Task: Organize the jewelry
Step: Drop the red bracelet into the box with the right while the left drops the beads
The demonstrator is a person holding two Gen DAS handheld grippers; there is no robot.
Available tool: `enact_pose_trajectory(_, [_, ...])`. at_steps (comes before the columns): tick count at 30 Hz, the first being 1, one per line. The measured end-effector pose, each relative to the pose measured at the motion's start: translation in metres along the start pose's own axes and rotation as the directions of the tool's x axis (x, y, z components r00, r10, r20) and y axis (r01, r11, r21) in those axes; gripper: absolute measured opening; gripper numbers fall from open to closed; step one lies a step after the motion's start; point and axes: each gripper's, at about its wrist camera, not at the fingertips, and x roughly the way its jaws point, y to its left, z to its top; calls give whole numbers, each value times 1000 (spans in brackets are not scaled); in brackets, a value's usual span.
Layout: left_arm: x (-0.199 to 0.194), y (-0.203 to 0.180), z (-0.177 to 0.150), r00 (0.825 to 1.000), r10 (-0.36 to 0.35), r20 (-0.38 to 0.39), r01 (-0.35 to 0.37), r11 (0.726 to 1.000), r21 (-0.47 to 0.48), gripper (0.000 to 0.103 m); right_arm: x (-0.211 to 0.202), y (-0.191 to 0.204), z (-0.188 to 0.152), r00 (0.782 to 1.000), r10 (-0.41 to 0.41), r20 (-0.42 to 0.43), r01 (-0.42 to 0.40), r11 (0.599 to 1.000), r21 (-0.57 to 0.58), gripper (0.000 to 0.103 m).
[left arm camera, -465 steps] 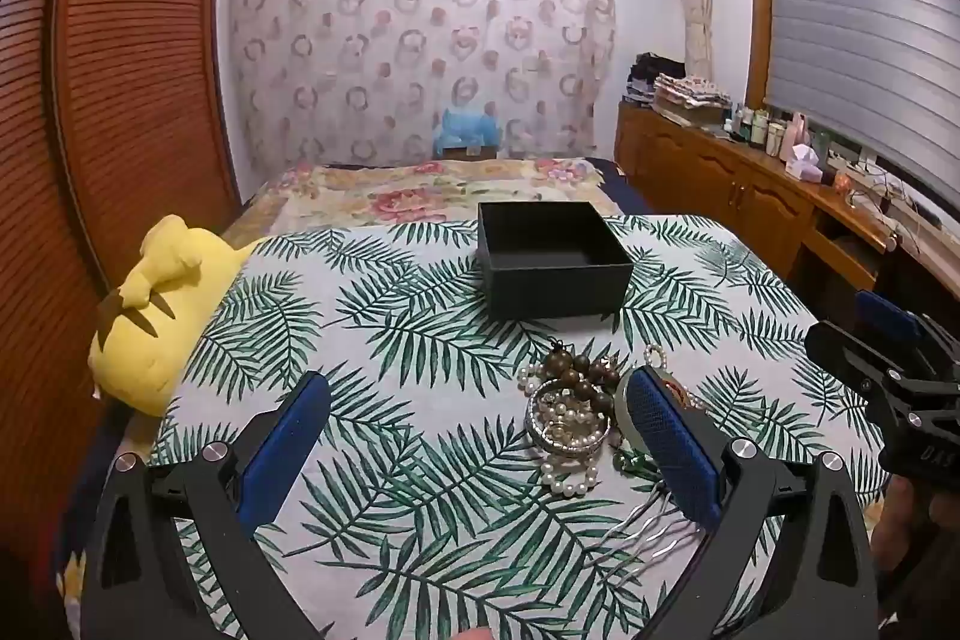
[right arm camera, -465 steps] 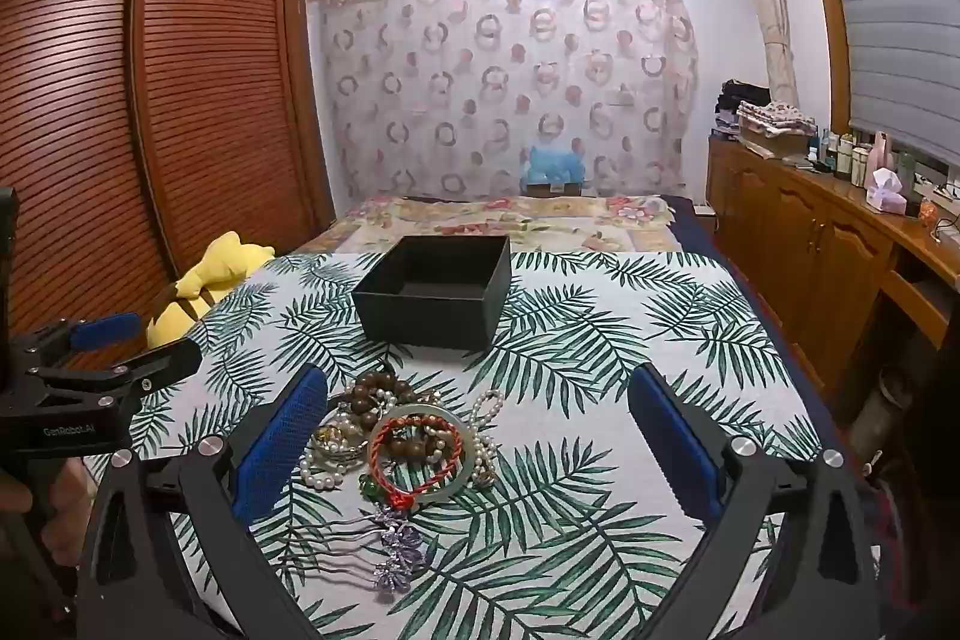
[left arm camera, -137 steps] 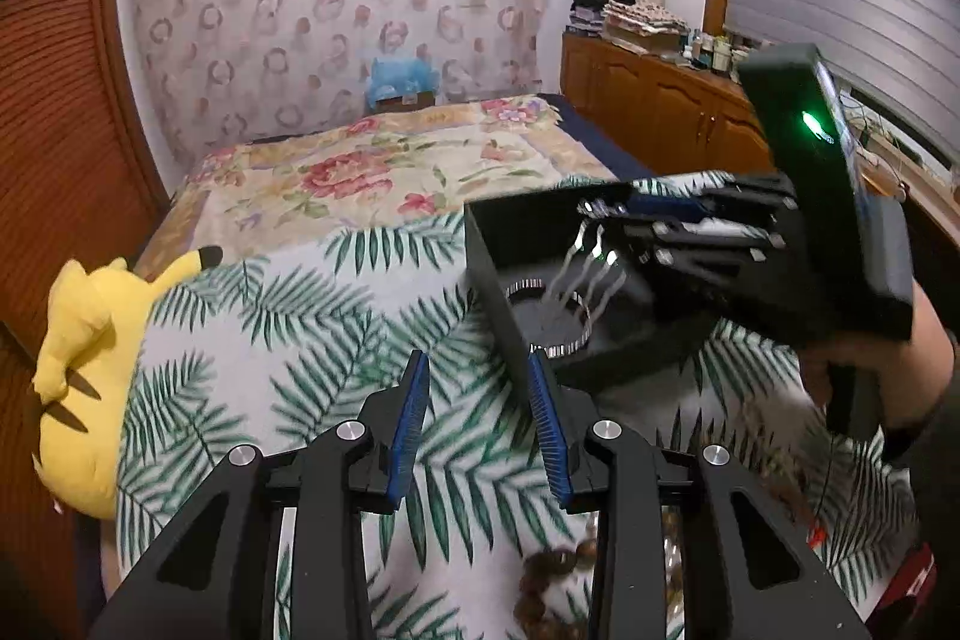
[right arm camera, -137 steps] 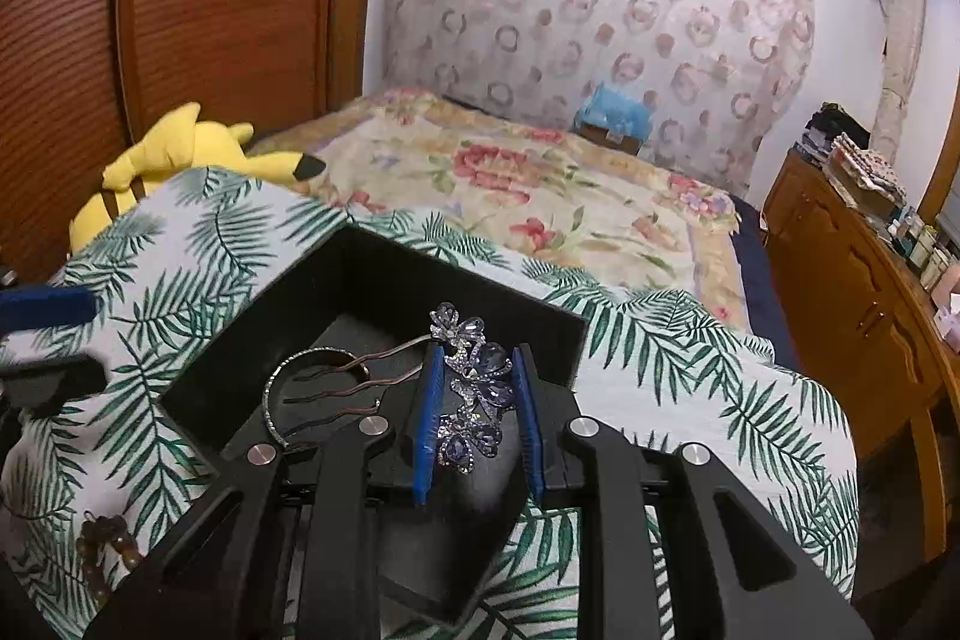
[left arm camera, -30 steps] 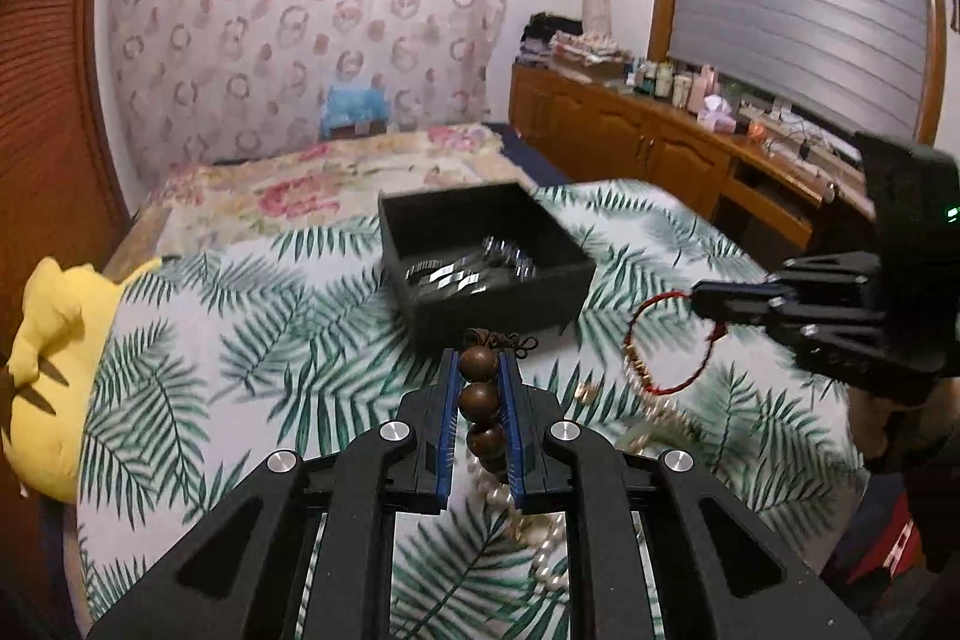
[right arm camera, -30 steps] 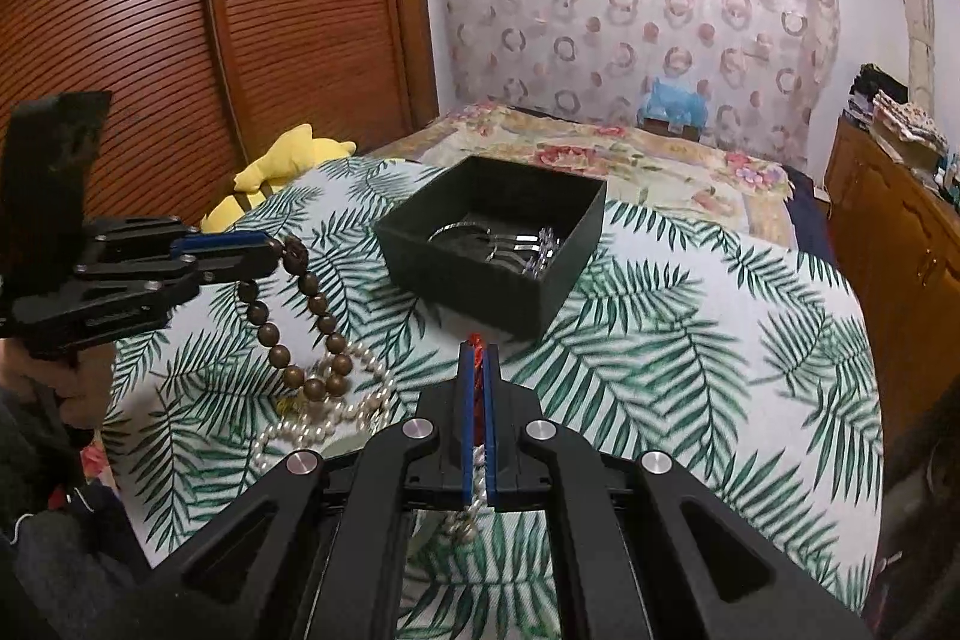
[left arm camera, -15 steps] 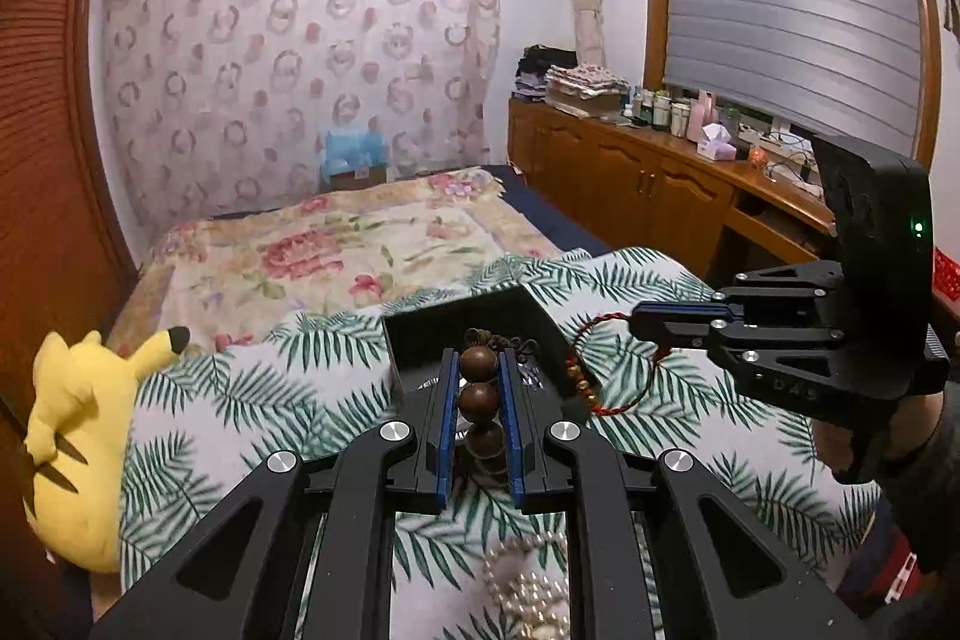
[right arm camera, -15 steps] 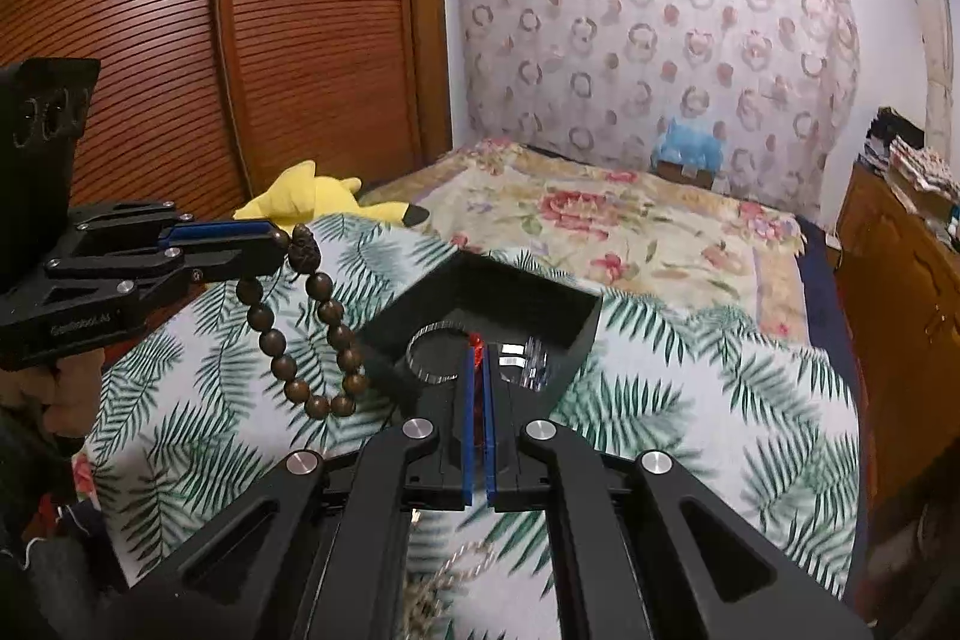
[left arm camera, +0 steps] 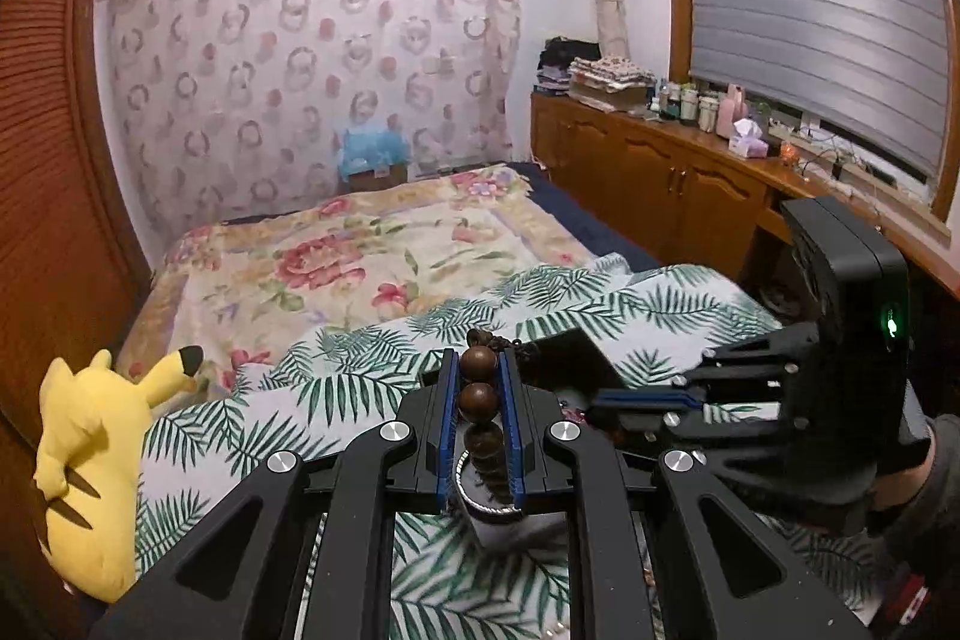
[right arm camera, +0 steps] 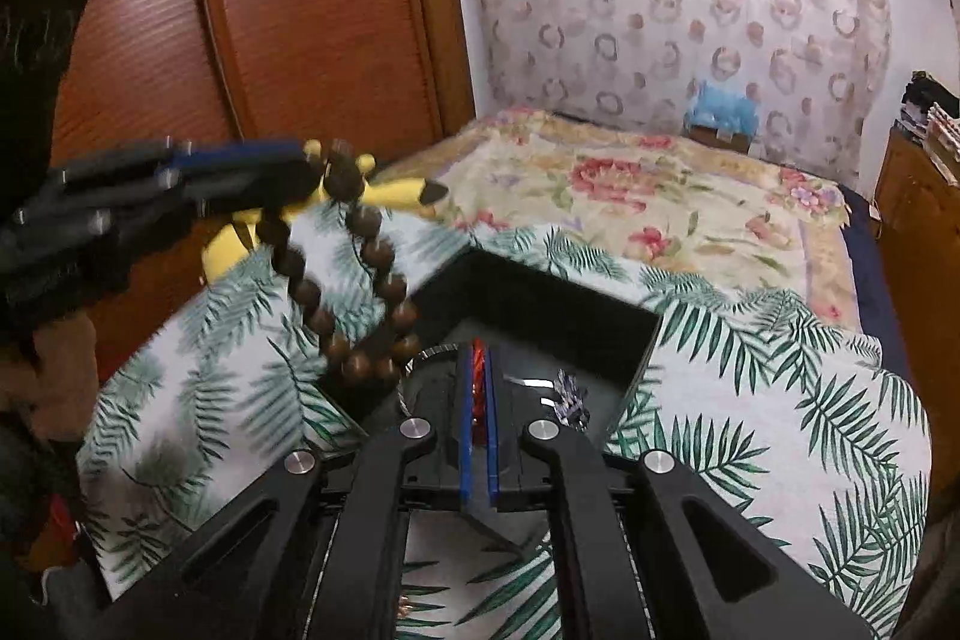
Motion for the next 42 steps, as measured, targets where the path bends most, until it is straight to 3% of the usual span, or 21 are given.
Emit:
enact_pose_trajectory(2, [10,0,1,1000,-1,-14,1,1000,6,12,2,-3,-2,1000,-2,-4,2,1000,8,22])
enact_pose_trajectory(4, [16,-1,2,1000,-5,-23,5,1000,10,12,-1,-6,-4,1000,-9,3,8,1000,12,27])
enact_pose_trajectory(16, [42,-15,11,998,-39,-48,41,998,45,12,-15,-26,-11,998,-59,16,58,997,41,27])
enact_pose_trajectory(29, [68,-11,7,995,4,-100,0,999,39,12,-16,-31,-20,998,-70,6,70,996,58,27])
enact_pose_trajectory(34, [60,-9,-1,995,13,-104,-10,999,34,14,-25,-27,-28,996,-85,5,85,994,63,27])
enact_pose_trajectory(38, [41,-4,-15,995,12,-96,-12,1000,6,25,-38,-19,-38,995,-95,17,93,994,65,27])
enact_pose_trajectory(42, [17,-4,-37,995,5,-98,-8,1000,-22,26,-50,-8,-54,996,-92,17,91,993,73,27])
